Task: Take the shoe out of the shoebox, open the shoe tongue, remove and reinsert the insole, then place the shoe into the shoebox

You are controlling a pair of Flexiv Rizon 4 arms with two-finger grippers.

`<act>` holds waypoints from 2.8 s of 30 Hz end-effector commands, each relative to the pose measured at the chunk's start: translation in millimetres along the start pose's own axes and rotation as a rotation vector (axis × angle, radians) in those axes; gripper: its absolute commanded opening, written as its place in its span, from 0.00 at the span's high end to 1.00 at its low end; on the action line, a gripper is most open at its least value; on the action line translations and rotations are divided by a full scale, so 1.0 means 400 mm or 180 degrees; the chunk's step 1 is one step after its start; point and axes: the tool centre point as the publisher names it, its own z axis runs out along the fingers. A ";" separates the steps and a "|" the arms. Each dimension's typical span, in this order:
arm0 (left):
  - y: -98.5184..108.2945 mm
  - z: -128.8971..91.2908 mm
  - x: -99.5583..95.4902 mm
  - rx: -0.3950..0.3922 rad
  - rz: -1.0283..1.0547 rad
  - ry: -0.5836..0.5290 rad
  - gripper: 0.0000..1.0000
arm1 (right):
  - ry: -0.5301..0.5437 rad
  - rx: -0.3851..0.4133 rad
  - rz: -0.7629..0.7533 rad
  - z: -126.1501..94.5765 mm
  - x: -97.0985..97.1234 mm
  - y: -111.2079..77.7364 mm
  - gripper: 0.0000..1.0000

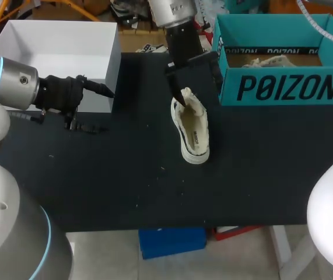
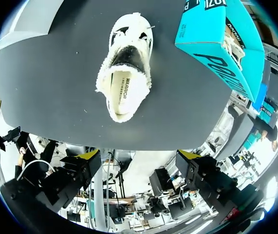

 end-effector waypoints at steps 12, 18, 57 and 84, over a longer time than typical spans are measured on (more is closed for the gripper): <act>0.001 0.004 0.002 -0.0003 0.0005 -0.0012 0.00 | 0.0143 -0.0757 0.0056 0.054 -0.006 -0.012 0.00; 0.001 0.004 0.002 -0.0003 0.0005 -0.0012 0.00 | 0.0047 -0.0942 0.0026 0.046 -0.003 -0.016 0.00; 0.001 0.004 0.002 -0.0003 0.0005 -0.0012 0.00 | 0.0410 -0.0505 0.0083 0.095 -0.013 0.008 0.00; 0.001 0.004 0.002 -0.0003 0.0005 -0.0012 0.00 | 0.0510 -0.1702 0.0813 0.202 -0.029 0.103 0.00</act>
